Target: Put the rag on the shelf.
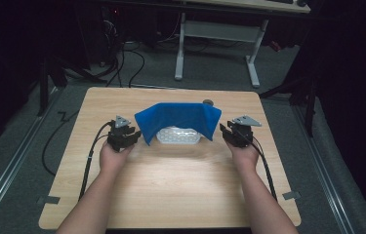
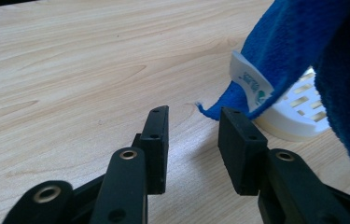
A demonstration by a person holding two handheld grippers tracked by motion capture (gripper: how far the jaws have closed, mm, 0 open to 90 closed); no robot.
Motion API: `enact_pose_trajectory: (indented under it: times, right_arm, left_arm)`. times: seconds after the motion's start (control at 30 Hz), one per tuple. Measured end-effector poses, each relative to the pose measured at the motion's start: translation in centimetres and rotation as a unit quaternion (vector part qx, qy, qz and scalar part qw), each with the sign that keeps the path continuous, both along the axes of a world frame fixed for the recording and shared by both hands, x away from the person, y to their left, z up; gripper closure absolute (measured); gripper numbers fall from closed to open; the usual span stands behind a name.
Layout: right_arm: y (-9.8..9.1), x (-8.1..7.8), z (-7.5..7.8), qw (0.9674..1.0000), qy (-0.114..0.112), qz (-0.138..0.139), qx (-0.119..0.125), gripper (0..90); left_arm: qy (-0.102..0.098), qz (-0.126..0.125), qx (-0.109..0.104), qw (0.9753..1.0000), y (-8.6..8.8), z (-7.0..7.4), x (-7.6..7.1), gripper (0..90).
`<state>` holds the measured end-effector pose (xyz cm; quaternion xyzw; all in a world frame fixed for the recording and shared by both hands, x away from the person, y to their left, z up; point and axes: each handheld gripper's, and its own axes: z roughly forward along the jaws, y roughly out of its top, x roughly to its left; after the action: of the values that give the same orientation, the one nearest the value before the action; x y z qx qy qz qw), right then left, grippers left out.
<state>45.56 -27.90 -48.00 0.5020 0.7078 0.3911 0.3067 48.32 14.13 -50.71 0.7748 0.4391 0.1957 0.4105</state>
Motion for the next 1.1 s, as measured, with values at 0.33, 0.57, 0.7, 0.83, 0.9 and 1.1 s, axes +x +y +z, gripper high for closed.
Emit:
enact_pose_trajectory:
  times: [0.33,0.57,0.7,0.83,0.9,1.1]
  right_arm:
    - [-0.7,-1.6,0.1,0.9999,-0.011,0.0,-0.011,59.6]
    - [-0.4,-3.4,0.3,0.9997,-0.012,0.014,-0.017,54.4]
    - [0.3,-5.4,0.6,0.9987,-0.022,0.03,-0.034,48.9]
    - [0.9,-8.2,0.6,0.9981,-0.032,0.045,-0.029,45.3]
    - [1.2,-9.4,0.6,0.9978,-0.034,0.051,-0.026,44.6]
    - [2.8,-14.5,-0.4,0.997,-0.038,0.066,-0.011,37.9]
  left_arm:
    - [-0.025,-0.008,-0.002,0.9996,-0.2,0.9,-1.4,63.9]
    - [-0.028,-0.001,-0.004,0.9996,0.4,0.5,-4.0,62.3]
    - [-0.034,-0.004,-0.007,0.9994,1.1,0.2,-7.1,59.9]
    - [-0.03,-0.013,-0.025,0.9991,1.7,-0.1,-10.1,57.7]
    - [-0.028,-0.024,-0.015,0.9992,1.5,-0.2,-11.5,56.1]
    - [-0.012,-0.06,-0.037,0.9975,0.0,-1.0,-16.2,53.6]
